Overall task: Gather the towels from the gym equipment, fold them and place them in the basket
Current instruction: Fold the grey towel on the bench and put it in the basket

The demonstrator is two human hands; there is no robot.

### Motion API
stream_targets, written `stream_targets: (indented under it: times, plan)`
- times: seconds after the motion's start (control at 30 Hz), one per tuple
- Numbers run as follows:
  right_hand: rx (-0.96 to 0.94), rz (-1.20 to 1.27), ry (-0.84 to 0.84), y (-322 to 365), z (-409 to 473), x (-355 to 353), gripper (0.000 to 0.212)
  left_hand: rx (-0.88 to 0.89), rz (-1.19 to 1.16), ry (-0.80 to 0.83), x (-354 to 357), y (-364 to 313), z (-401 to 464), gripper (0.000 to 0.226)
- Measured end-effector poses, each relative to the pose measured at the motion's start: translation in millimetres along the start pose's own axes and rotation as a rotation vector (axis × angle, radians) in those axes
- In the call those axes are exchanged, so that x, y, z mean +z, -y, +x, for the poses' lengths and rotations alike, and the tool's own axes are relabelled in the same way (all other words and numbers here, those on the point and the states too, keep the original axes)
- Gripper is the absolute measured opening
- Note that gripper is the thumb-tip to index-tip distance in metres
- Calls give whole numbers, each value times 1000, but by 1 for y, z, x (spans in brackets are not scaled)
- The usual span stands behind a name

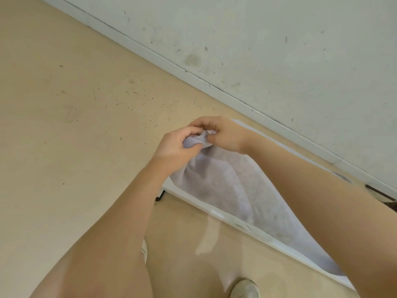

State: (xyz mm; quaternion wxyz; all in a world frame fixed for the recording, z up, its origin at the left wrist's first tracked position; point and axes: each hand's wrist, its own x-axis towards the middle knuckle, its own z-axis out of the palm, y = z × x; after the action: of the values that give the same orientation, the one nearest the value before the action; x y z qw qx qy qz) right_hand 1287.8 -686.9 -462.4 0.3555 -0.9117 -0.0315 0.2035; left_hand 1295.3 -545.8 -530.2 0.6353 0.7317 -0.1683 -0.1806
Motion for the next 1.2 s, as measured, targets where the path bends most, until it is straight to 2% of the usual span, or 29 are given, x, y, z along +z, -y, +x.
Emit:
stream_targets:
  times: [0.07, 0.13, 0.2, 0.37, 0.5, 0.63, 0.73, 0.77, 0.83, 0.9, 0.93, 0.97, 1.1, 1.2]
  plan:
    - [41, -124, 55, -1, -3, -4, 35, 13, -20, 53, 0, -3, -1, 29]
    - [35, -543, 20, -6, -5, -9, 23, 37, 14, 71, 2, -4, -1, 27]
    - [-49, -936, -19, -13, -7, -11, 19, 54, 114, 44, 4, -6, -1, 24]
    - [-100, -1149, -5, -19, -11, -26, 17, 100, 171, -26, 10, -10, 0, 23]
    - [-16, -1307, -15, -41, -14, -36, 30, 85, 146, -149, 5, -12, 3, 23]
    - [236, -1268, -98, -60, -28, -36, 28, -6, -6, -247, -8, -13, 6, 28]
    - [369, -938, -276, -72, -28, -37, 25, 17, -35, -202, -8, -13, 6, 29]
    - [342, -776, -314, -72, -26, -34, 28, 32, -24, -169, -6, -14, 6, 28]
    - [170, -559, -315, -67, -16, -21, 43, 69, -3, -110, -3, -14, 8, 27]
    - [23, -614, -244, -59, -4, -8, 49, 82, 14, -94, 0, -12, 9, 29]
    - [-10, -656, -222, -58, 0, -2, 42, 74, 28, -105, 1, -10, 9, 30]
    - [-20, -651, -211, -58, 2, 0, 35, 57, 50, -122, 2, -8, 9, 31]
    - [-19, -433, -248, -62, 0, 0, 34, 57, 166, -180, 4, -1, 9, 40]
    - [173, -536, -371, -75, 1, -2, 32, 62, 185, -229, 3, 2, 12, 44]
